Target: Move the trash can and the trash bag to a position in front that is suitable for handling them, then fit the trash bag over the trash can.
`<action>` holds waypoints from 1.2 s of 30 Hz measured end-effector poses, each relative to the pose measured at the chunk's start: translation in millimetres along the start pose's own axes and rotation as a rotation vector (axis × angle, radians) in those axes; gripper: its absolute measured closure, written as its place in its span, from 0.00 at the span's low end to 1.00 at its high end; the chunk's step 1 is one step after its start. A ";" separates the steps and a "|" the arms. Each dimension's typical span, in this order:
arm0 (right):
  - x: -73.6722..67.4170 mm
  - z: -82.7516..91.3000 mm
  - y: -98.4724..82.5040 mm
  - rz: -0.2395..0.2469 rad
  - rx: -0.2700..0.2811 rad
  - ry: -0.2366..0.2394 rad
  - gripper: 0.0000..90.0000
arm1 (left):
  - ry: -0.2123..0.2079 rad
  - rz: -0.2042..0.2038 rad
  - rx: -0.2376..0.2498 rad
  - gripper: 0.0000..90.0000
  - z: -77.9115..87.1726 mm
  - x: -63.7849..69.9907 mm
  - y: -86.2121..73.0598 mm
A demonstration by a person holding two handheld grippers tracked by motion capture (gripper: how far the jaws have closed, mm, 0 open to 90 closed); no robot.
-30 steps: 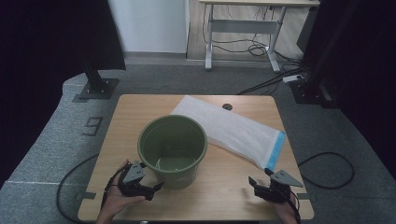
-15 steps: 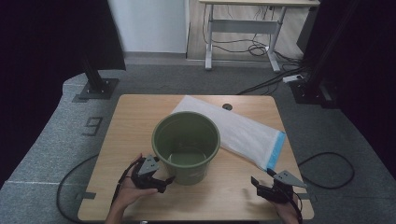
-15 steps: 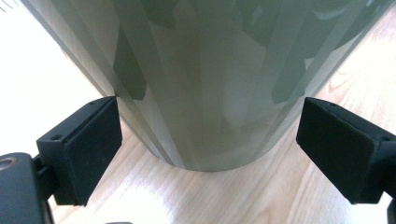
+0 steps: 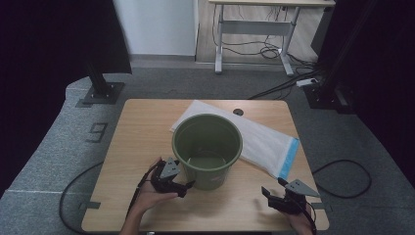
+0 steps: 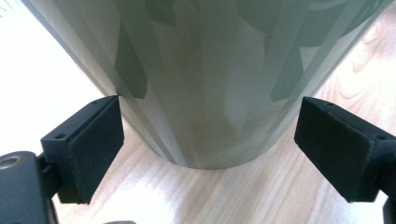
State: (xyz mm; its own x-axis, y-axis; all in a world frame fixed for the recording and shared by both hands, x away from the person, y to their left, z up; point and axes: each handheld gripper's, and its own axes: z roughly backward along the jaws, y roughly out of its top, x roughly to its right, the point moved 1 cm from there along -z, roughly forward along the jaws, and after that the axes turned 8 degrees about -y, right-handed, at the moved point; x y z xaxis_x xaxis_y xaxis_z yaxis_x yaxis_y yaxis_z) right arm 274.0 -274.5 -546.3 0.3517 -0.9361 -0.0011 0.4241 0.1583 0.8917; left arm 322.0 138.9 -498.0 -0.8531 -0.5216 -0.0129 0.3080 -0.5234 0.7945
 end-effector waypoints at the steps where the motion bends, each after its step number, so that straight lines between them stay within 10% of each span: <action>1: 0.0 0.1 0.0 0.001 -0.001 0.000 0.22 | 0.010 -0.008 -0.003 0.09 -0.1 1.0 0.4; 20: -5.9 -16.2 21.6 0.093 0.003 -0.056 0.21 | 0.144 0.096 -0.014 0.11 47.3 -8.1 -40.4; 26: 1.8 -46.8 46.3 0.078 0.009 -0.074 0.22 | 0.166 0.145 -0.030 0.13 55.7 -21.1 -54.0; 36: 3.8 -109.8 48.7 0.059 -0.160 -0.110 0.38 | 0.189 0.177 -0.062 0.13 53.2 -29.8 -69.4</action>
State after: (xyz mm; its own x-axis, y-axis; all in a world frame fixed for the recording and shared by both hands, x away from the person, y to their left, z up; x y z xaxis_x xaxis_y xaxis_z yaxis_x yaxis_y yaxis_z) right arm 387.7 -235.8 -552.6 0.2900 -0.9511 0.1066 0.5354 0.2536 0.8056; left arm 303.7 226.6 -520.5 -0.6915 -0.7223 0.0054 0.4755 -0.4496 0.7561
